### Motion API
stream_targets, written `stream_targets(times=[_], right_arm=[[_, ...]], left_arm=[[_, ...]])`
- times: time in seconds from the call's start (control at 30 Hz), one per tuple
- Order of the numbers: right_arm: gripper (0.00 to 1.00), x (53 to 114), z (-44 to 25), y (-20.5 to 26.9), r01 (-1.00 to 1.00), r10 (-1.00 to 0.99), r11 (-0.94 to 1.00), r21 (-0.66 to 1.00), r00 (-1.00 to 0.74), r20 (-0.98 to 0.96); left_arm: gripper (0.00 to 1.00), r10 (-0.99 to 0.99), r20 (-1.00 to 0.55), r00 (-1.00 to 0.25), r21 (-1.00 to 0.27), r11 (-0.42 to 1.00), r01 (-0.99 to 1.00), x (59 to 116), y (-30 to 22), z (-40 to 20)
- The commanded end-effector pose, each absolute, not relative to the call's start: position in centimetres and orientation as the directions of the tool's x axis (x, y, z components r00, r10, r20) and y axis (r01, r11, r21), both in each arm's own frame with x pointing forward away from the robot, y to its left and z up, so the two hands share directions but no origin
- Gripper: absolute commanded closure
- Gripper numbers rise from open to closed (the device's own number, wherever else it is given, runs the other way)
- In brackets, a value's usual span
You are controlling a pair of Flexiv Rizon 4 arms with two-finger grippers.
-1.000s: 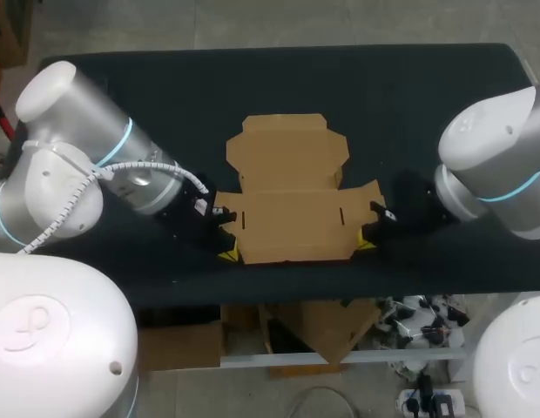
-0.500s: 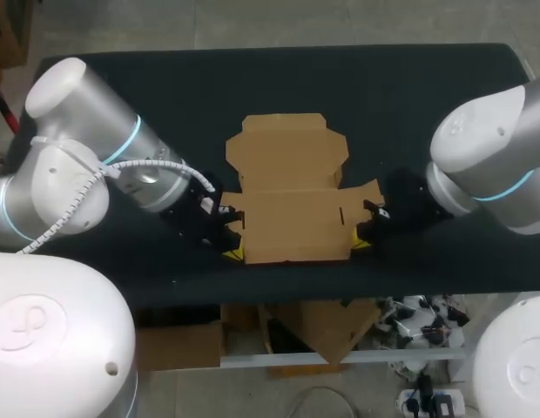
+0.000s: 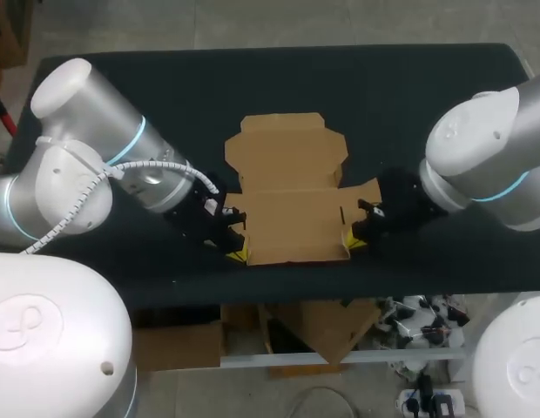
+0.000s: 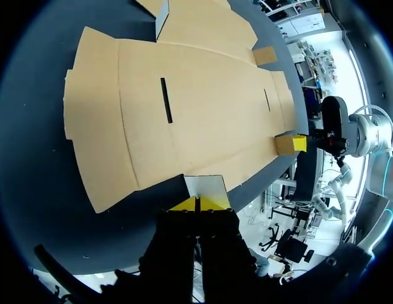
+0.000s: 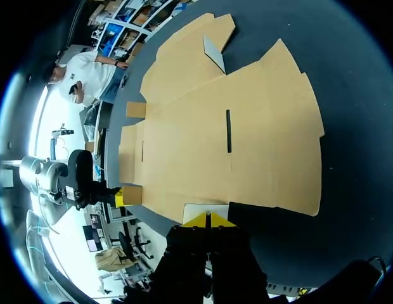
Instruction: Assemble the packaging by folding the flat box into shape, placing the metal phone stand inside, and closing the box properly
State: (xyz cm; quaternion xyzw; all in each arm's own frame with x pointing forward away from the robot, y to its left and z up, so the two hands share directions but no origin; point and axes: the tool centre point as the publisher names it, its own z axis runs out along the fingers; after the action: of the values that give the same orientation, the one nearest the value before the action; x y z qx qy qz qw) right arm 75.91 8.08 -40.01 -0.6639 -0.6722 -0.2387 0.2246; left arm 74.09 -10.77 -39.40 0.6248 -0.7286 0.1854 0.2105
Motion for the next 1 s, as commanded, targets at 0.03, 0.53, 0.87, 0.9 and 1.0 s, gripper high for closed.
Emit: stream_targets(times=[0.03,0.53,0.87,0.9,1.0], right_arm=[[1.0,76.0,-40.0,8.4,1.0,0.79,0.01,0.019,-0.019,0.613],[1.0,75.7,-40.6,8.7,1.0,0.796,0.028,0.004,-0.024,0.604],[1.0,75.7,-40.7,8.7,0.999,0.801,0.036,-0.002,-0.028,0.598],[1.0,75.7,-40.7,8.7,0.999,0.802,0.037,-0.002,-0.028,0.597],[1.0,75.8,-40.7,8.7,0.999,0.803,0.04,-0.002,-0.031,0.596]], left_arm=[[1.0,-0.835,0.535,-0.131,-0.006,0.151,-0.988,74.0,-11.1,-39.6],[1.0,-0.832,0.537,-0.142,-0.012,0.161,-0.987,73.7,-11.6,-39.7],[1.0,-0.832,0.534,-0.15,-0.024,0.162,-0.986,73.7,-12.1,-39.3],[1.0,-0.833,0.532,-0.151,-0.027,0.162,-0.986,73.7,-12.1,-39.3],[1.0,-0.835,0.527,-0.157,-0.034,0.164,-0.986,73.5,-12.4,-39.1]])
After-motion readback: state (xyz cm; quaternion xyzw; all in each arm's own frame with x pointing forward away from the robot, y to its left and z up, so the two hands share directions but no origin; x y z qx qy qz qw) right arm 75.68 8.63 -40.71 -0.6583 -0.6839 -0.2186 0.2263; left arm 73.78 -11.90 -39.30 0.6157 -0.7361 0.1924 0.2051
